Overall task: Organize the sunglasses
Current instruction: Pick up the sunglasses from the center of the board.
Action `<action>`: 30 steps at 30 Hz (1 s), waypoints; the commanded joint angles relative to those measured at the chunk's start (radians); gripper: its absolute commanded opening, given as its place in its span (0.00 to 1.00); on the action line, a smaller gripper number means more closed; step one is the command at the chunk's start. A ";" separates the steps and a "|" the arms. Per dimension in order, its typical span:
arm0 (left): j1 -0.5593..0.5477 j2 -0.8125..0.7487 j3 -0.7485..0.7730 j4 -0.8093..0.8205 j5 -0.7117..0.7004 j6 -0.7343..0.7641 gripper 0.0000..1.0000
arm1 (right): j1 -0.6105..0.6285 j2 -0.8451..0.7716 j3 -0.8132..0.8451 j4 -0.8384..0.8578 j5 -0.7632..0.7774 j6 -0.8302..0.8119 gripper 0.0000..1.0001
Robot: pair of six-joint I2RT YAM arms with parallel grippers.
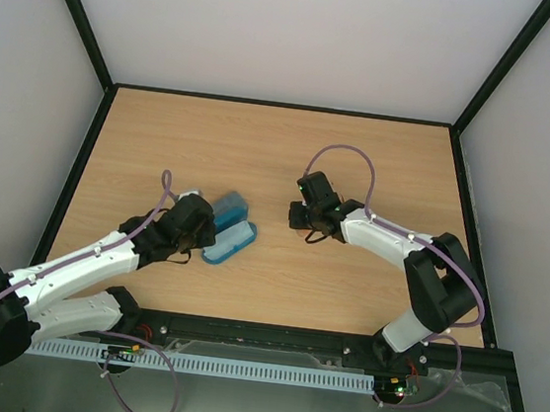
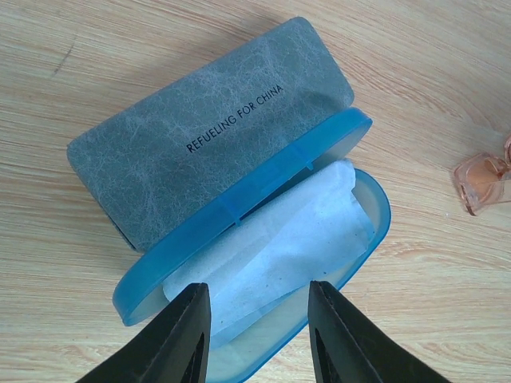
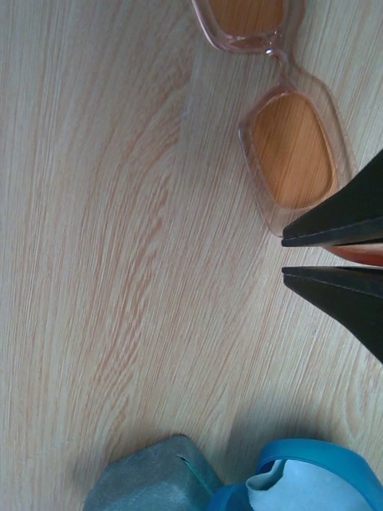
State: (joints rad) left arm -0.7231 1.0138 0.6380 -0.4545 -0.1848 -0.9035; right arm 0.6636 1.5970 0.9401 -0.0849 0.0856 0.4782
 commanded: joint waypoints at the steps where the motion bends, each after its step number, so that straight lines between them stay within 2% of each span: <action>1: 0.007 0.009 -0.004 0.005 0.008 0.015 0.37 | 0.004 -0.028 0.022 -0.038 -0.003 -0.034 0.06; 4: 0.007 0.014 0.006 0.001 0.011 0.025 0.37 | 0.004 -0.044 0.033 -0.068 -0.019 -0.051 0.02; 8: 0.009 0.013 0.020 -0.003 0.022 0.046 0.37 | 0.003 -0.087 0.053 -0.117 -0.054 -0.064 0.01; 13: 0.036 0.013 0.036 0.013 0.060 0.090 0.42 | 0.007 -0.149 0.105 -0.230 -0.180 -0.092 0.01; 18: 0.099 0.023 0.068 0.037 0.146 0.168 0.44 | 0.011 -0.242 0.151 -0.343 -0.393 -0.122 0.01; 22: 0.189 0.014 0.076 0.075 0.254 0.222 0.45 | 0.011 -0.327 0.169 -0.386 -0.634 -0.121 0.01; 26: 0.272 0.040 0.100 0.132 0.382 0.251 0.47 | 0.011 -0.407 0.161 -0.361 -0.887 -0.082 0.01; 30: 0.280 0.114 0.154 0.180 0.488 0.264 0.47 | 0.012 -0.448 0.134 -0.254 -1.101 0.006 0.01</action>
State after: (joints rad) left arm -0.4496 1.0660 0.7261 -0.3504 0.1406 -0.6827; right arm 0.6693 1.1900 1.0836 -0.3935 -0.6983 0.4007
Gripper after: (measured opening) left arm 0.466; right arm 0.016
